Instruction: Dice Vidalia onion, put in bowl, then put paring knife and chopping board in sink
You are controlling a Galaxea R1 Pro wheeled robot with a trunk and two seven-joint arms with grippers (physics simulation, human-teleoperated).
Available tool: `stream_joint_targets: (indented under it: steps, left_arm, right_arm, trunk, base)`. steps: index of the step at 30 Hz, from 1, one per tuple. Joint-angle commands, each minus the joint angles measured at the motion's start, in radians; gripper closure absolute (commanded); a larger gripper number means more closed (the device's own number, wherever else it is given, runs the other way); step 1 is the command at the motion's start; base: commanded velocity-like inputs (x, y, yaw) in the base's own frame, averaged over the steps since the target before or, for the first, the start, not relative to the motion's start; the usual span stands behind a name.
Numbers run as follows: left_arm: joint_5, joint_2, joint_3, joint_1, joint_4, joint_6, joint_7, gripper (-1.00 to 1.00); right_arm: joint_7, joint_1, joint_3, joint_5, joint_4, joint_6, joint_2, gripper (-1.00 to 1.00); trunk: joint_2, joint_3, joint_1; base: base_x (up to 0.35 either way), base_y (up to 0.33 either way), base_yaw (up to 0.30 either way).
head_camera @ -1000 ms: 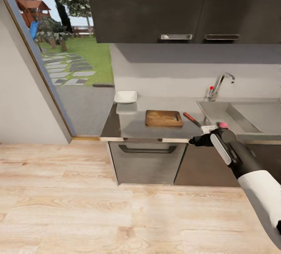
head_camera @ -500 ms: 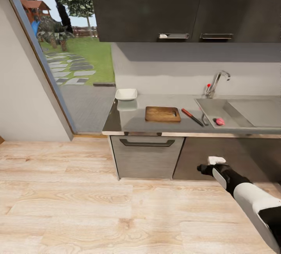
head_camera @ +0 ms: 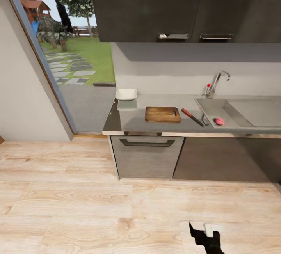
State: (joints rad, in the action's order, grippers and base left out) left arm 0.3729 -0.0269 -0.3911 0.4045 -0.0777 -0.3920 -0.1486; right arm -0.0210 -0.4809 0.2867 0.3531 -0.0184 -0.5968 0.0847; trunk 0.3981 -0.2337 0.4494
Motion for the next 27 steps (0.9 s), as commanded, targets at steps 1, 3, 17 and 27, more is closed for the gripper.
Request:
stream_joint_targets:
  steps: [1,3,17,27]
  left_arm:
    - [0.011,-0.001,-0.005,0.002,-0.005,-0.007,-0.008,-1.00]
    - [0.011,-0.001,-0.005,0.002,-0.005,-0.007,-0.008,-1.00]
    - [0.015,0.001,-0.005,0.002,0.000,-0.013,-0.011,-1.00]
    - [0.017,0.002,-0.007,0.002,0.029,-0.032,-0.014,-1.00]
  right_arm:
    - [-0.004,0.004,0.008,0.011,0.001,-0.037,-0.005,-1.00]
    - [-0.008,0.067,0.008,0.011,0.001,-0.136,-0.017,-1.00]
    - [0.019,0.242,0.003,0.013,-0.003,-0.450,-0.077,-1.00]
    - [0.053,0.244,0.000,0.017,-0.006,-0.422,-0.084,-1.00]
  trunk:
    - [0.002,-0.002,0.001]
    - [0.002,-0.002,0.001]
    - [0.002,-0.002,0.001]
    - [0.002,-0.002,0.001]
  base:
    - [0.000,0.000,0.000]
    - [0.000,0.000,0.000]
    - [0.000,0.000,0.000]
    - [0.000,0.000,0.000]
